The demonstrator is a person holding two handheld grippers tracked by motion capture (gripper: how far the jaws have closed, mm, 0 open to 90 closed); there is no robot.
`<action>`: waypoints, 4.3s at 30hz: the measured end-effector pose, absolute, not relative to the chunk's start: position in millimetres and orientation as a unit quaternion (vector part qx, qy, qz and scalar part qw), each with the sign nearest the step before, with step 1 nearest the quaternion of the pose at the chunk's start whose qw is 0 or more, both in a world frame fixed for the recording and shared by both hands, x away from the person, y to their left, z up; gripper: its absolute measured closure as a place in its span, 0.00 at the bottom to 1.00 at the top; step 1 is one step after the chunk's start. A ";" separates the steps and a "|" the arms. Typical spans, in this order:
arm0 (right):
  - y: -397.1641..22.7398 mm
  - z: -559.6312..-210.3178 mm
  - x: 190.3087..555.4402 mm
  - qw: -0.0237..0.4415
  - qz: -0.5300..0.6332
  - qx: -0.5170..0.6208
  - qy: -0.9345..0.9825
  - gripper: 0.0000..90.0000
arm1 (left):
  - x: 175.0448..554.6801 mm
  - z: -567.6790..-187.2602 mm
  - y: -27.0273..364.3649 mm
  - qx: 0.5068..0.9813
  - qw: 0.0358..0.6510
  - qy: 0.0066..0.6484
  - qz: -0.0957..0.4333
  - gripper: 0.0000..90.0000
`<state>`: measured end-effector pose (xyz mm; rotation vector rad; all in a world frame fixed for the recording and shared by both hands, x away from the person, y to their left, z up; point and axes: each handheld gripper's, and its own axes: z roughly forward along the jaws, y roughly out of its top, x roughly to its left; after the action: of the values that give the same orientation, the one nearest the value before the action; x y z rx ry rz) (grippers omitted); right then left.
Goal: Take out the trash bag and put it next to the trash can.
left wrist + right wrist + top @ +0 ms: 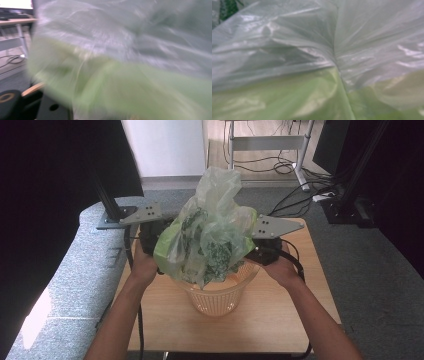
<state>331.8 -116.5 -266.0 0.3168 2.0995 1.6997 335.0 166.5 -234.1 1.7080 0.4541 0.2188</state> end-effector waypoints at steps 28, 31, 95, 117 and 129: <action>-189.1 -245.9 316.7 0.286 0.601 0.161 0.729 0.98 | 342.2 -265.2 225.4 0.730 0.594 0.300 0.155 0.45; -195.4 -245.3 313.4 0.297 0.596 0.163 0.728 0.98 | 342.2 -267.3 229.6 0.728 0.593 0.306 0.156 0.45; -258.3 -471.4 343.2 0.234 0.479 0.375 0.759 0.72 | 335.4 -300.2 258.2 0.729 0.574 0.339 0.153 0.43; -282.2 -462.2 289.6 0.265 0.515 0.402 0.710 0.18 | 295.0 -320.4 279.4 0.734 0.557 0.341 0.186 0.38; -286.5 -468.6 270.9 0.265 0.519 0.401 0.707 0.19 | 288.3 -352.0 290.7 0.733 0.550 0.360 0.172 0.38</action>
<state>270.9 -286.5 -468.6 1.0826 1.9089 1.4022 288.3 290.7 -352.0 1.7357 0.8526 0.4060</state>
